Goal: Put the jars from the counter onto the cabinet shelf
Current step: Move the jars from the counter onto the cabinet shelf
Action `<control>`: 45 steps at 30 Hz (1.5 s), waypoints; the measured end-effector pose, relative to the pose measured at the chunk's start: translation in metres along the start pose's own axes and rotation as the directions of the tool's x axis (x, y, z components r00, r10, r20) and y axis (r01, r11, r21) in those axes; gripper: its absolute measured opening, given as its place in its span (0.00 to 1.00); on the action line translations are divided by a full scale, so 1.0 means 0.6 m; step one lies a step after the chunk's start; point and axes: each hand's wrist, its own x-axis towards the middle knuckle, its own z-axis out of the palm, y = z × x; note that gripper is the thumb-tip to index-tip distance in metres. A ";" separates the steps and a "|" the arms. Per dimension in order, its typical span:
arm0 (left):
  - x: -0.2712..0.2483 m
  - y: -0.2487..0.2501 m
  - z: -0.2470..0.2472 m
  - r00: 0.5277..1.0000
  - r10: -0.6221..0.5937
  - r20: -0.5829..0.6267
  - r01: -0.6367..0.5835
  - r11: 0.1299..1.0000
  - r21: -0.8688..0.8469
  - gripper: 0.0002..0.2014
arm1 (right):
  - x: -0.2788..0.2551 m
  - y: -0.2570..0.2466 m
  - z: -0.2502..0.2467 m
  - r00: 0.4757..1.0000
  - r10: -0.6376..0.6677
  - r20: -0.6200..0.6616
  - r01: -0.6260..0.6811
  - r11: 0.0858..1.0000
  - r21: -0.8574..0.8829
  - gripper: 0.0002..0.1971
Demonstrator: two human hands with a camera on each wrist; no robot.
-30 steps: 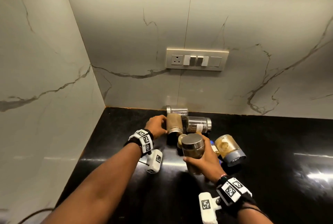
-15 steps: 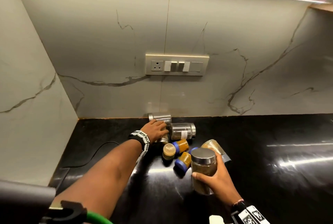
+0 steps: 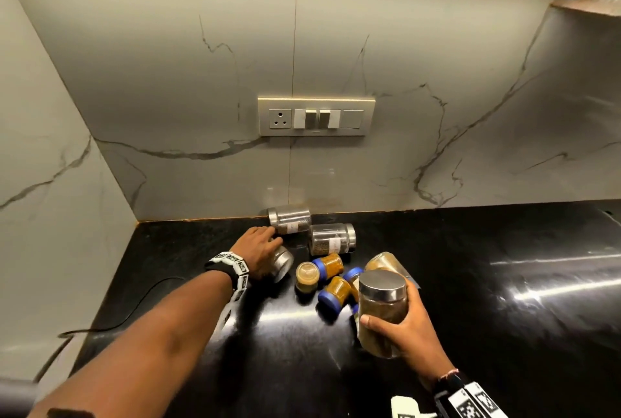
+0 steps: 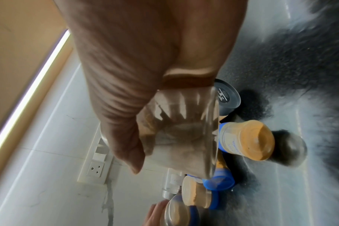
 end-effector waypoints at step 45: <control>-0.178 0.315 -0.781 0.583 -0.608 -0.539 -0.510 0.243 -0.825 0.39 | -0.101 -0.649 -0.233 0.686 -0.725 0.053 0.658 0.650 0.379 0.29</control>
